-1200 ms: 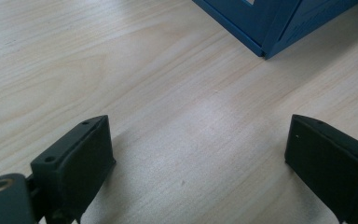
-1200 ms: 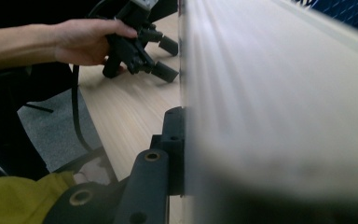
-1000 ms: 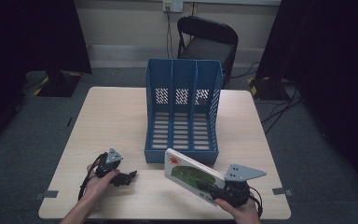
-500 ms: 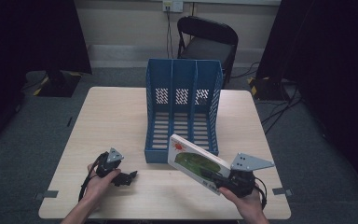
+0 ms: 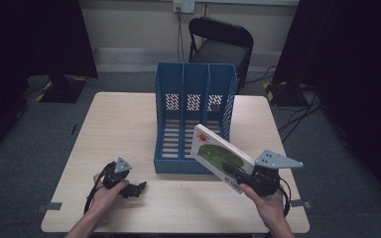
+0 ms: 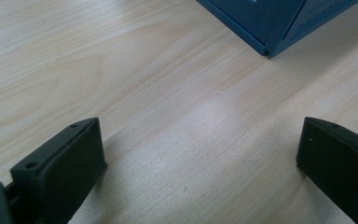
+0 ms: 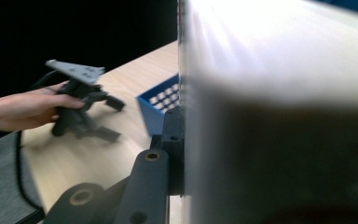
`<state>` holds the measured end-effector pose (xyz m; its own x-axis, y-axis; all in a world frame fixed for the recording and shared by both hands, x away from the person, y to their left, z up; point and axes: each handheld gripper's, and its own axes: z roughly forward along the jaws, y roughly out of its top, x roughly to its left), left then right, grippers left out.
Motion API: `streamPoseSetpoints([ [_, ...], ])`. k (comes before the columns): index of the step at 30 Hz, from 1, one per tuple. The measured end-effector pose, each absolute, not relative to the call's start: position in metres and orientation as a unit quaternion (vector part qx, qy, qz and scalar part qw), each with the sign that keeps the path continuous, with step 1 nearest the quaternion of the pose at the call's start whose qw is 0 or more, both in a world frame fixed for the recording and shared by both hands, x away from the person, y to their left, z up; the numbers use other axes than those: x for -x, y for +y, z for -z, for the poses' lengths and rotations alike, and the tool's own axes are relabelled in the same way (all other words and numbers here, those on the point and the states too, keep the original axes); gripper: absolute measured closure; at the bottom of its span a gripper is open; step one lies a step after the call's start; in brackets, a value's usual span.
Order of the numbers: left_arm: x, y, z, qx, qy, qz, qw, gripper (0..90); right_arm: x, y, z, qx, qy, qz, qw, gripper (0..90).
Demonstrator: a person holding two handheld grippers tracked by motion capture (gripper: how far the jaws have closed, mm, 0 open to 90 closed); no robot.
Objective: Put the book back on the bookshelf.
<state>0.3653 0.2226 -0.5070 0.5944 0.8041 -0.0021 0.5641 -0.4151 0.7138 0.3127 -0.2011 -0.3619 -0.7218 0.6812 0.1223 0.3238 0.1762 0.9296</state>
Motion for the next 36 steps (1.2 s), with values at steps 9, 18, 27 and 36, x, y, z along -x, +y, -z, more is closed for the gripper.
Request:
streamPoseSetpoints([
  [9, -0.365, 0.223, 0.507, -0.823, 0.415, -0.173, 0.346, 0.2, -0.329, -0.215, 0.356, -0.378, 0.734, -0.528, 0.198, 76.7],
  [18, -0.365, 0.223, 0.507, -0.823, 0.415, -0.173, 0.346, 0.2, -0.351, -0.217, 0.36, -0.43, 0.703, -0.521, 0.221, 76.7],
  [27, -0.365, 0.223, 0.507, -0.823, 0.416, -0.173, 0.346, 0.2, -0.371, -0.197, 0.366, -0.469, 0.689, -0.494, 0.249, 76.7],
  [36, -0.365, 0.223, 0.507, -0.824, 0.414, -0.174, 0.345, 0.2, -0.389, -0.177, 0.37, -0.488, 0.684, -0.47, 0.271, 76.7],
])
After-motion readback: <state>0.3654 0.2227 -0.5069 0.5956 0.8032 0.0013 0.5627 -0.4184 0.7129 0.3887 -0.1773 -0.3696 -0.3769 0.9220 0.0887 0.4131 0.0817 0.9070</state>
